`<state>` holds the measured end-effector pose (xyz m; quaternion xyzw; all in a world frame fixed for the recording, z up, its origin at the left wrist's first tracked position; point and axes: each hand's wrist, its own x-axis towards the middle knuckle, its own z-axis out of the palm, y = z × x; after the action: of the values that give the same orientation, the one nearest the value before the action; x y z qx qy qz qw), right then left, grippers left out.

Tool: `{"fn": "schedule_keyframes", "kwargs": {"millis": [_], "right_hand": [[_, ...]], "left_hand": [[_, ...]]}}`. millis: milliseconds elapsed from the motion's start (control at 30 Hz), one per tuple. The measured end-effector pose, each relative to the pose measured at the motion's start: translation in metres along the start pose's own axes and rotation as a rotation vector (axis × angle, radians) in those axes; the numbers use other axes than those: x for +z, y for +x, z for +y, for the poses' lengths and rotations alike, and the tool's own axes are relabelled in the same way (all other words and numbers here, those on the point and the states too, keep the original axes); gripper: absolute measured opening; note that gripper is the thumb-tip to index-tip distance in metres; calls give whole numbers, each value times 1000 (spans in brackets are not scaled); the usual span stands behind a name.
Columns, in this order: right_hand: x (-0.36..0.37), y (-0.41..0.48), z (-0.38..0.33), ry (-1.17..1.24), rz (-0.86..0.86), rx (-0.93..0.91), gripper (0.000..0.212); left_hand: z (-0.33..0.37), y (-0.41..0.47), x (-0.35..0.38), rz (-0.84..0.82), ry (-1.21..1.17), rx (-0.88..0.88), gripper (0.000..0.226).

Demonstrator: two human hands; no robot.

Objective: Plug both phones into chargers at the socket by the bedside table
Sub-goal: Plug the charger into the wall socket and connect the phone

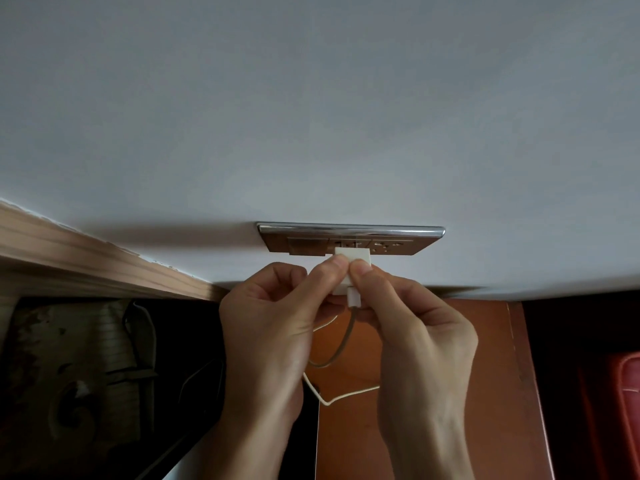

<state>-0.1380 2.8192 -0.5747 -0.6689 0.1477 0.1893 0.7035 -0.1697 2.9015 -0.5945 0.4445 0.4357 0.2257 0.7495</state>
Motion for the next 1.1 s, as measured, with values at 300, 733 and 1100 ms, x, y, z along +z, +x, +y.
{"fn": "schedule_keyframes", "kwargs": {"millis": [300, 733, 1100], "right_hand": [[-1, 3, 10, 74, 11, -27, 4], [-7, 4, 13, 84, -25, -46, 2], [-6, 3, 1, -13, -1, -24, 12]], "left_hand": [[-16, 5, -8, -42, 39, 60, 38], [-19, -1, -7, -5, 79, 96, 33], [-5, -2, -1, 10, -16, -47, 48]]}}
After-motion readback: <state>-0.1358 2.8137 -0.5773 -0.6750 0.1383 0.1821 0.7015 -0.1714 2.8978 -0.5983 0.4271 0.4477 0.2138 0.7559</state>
